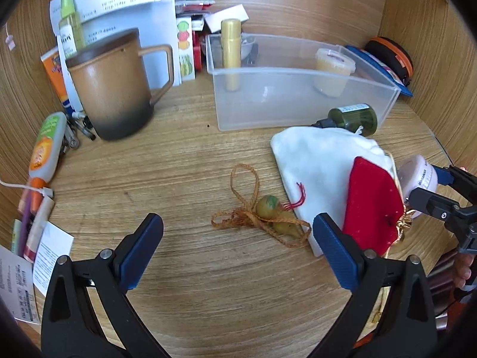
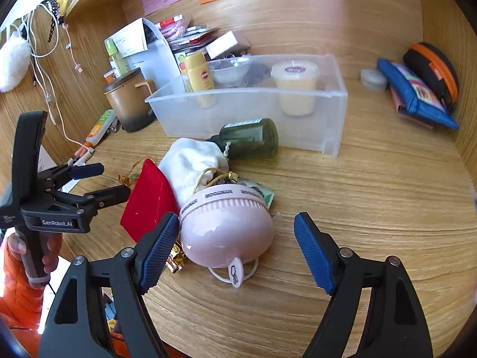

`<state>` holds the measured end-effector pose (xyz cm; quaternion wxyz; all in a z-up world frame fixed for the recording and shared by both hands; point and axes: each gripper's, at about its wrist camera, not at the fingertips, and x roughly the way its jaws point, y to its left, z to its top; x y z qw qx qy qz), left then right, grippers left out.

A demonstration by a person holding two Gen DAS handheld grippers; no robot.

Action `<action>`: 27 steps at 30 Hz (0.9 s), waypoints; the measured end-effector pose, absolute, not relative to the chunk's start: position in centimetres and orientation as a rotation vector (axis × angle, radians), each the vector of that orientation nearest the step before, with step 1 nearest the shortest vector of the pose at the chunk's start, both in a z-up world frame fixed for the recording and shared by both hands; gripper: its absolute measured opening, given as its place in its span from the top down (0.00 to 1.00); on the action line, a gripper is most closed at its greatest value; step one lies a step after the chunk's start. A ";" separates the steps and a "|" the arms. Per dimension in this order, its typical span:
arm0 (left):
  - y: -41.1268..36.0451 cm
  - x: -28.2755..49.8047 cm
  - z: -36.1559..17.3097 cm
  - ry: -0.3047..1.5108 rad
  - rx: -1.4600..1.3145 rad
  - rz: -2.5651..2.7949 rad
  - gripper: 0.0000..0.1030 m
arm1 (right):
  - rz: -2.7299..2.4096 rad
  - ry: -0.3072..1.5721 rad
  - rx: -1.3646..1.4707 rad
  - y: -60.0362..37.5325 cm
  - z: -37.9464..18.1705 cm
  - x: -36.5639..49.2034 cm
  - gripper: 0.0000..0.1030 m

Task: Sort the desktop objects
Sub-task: 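Move both tools back toward the pink fan and gourd ornament, then grasp the pink fan with the right tool while the left grasps the gourd ornament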

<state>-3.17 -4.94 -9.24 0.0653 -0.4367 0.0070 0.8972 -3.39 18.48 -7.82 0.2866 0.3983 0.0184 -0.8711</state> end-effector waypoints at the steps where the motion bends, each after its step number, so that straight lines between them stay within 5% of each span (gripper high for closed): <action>1: -5.0 -3.3 -9.4 0.018 -1.322 2.707 0.01 | -2.323 0.044 1.070 18.4 -8.0 -3.5 0.26; 9: -5.2 -4.1 -10.5 -0.018 -1.369 2.701 0.03 | -2.285 -0.020 1.087 18.0 -8.9 -4.2 0.41; 14: -4.7 -4.1 -10.3 0.034 -1.358 2.708 0.23 | -2.310 0.015 1.063 17.9 -8.8 -3.8 0.41; 21: -3.9 -4.0 -10.3 0.107 -1.297 2.690 0.35 | -2.331 -0.007 1.074 19.0 -8.4 -4.2 0.41; 27: -3.3 -4.2 -10.0 0.133 -1.273 2.670 0.59 | -2.374 -0.018 1.045 20.5 -7.2 -4.2 0.41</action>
